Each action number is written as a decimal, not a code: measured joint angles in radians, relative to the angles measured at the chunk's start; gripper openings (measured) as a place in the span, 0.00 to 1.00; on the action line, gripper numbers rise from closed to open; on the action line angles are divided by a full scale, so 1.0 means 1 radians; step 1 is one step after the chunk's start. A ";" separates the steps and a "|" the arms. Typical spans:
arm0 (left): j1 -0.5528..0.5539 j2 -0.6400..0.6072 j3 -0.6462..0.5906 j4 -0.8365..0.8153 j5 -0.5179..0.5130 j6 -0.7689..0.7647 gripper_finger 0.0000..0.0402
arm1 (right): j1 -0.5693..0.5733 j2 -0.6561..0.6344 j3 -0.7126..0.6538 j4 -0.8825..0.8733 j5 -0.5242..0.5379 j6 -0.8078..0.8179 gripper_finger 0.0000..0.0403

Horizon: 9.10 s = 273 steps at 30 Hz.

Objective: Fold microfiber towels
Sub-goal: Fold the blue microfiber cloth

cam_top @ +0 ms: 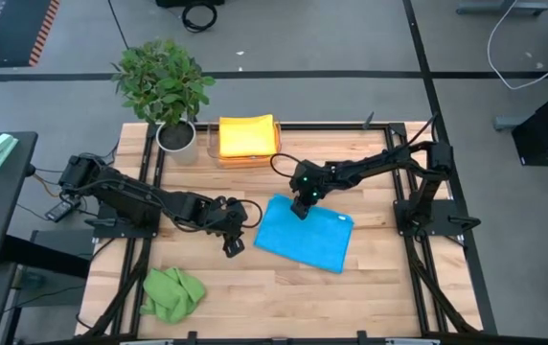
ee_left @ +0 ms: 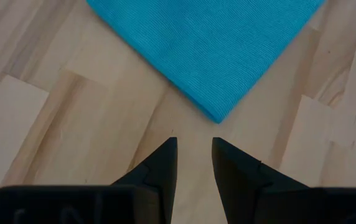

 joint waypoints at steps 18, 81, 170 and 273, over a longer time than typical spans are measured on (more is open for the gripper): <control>0.000 0.000 -0.001 -0.012 0.000 0.004 0.27 | -0.007 -0.059 0.045 -0.067 0.042 -0.003 0.10; 0.051 0.000 -0.001 -0.007 0.019 0.003 0.27 | 0.017 0.012 0.048 -0.046 0.097 0.065 0.01; 0.291 0.442 0.002 0.513 0.086 0.135 0.03 | -0.137 -0.190 0.048 -0.488 0.449 0.113 0.31; 0.266 0.449 -0.003 0.658 0.213 -0.212 0.03 | 0.620 -0.629 -0.233 -0.491 0.469 0.956 0.28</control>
